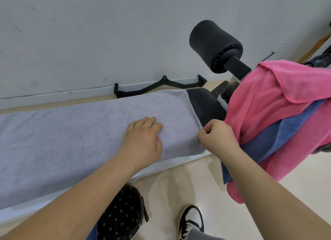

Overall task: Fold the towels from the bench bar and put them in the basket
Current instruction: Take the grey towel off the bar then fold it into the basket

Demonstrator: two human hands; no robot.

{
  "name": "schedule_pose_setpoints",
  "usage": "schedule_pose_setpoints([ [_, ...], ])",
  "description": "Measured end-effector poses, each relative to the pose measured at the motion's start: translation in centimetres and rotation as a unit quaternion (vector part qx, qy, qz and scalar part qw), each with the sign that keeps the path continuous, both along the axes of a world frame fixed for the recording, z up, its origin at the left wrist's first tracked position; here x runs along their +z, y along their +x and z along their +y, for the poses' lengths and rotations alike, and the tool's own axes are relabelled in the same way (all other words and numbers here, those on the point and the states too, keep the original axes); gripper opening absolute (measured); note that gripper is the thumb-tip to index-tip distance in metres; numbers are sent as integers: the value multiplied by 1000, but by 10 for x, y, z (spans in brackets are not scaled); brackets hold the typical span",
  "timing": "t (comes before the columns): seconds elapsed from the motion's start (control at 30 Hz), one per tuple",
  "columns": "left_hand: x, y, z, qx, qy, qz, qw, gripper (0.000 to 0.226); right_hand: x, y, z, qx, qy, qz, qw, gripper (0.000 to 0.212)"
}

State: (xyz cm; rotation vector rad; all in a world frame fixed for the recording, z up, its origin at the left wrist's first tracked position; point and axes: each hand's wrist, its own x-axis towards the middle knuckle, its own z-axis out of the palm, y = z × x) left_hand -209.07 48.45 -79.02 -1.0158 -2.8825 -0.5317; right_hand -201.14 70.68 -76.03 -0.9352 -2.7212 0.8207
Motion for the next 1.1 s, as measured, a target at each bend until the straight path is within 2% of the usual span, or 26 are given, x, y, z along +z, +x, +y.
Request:
schedule_pose_setpoints([
  [0.1, -1, 0, 2, 4, 3, 2, 1000, 55, -1, 2, 5, -15, -3, 27, 1000, 11],
  [0.2, -3, 0, 1, 1, 22, 4, 1000, 51, 11, 2, 2, 7, -34, 116, 993, 9],
  [0.27, 1, 0, 0, 9, 105, -30, 994, 41, 28, 2, -13, 35, -106, 159, 981, 9],
  [0.3, 10, 2, 1, 31, 177, -84, 980, 34, 35, 1, -25, 44, -165, 164, 971, 11],
  [0.37, 33, 5, 4, 118, 311, -198, 922, 20, 47, 0, -54, 74, -259, 148, 952, 13],
  [0.4, 47, 4, 4, 156, 354, -258, 885, 14, 49, -2, -68, 104, -265, 137, 949, 14],
  [0.47, 64, 0, 2, 194, 388, -400, 808, 38, 51, -7, -93, 185, -246, 115, 944, 14],
  [0.5, 69, -1, -2, 204, 386, -446, 782, 45, 51, -9, -103, 227, -247, 98, 937, 14],
  [0.53, 71, -3, -8, 214, 379, -460, 774, 42, 51, -11, -110, 265, -256, 74, 927, 14],
  [0.63, 66, -12, -27, 248, 372, -419, 790, 22, 55, -19, -117, 298, -305, -9, 905, 20],
  [0.73, 61, -23, -44, 264, 363, -415, 791, 16, 56, -38, -112, 154, -292, 10, 944, 32],
  [0.77, 60, -24, -49, 260, 360, -417, 793, 18, 53, -44, -110, 101, -304, 12, 947, 34],
  [0.93, 56, -21, -71, 201, 326, -363, 849, 23, 37, -72, -130, -6, -380, -25, 925, 51],
  [1.0, 56, -19, -81, 175, 320, -357, 860, 18, 35, -88, -139, -22, -410, -8, 912, 50],
  [1.1, 57, -15, -96, 142, 310, -354, 871, 11, 30, -108, -156, -41, -431, 2, 901, 34],
])
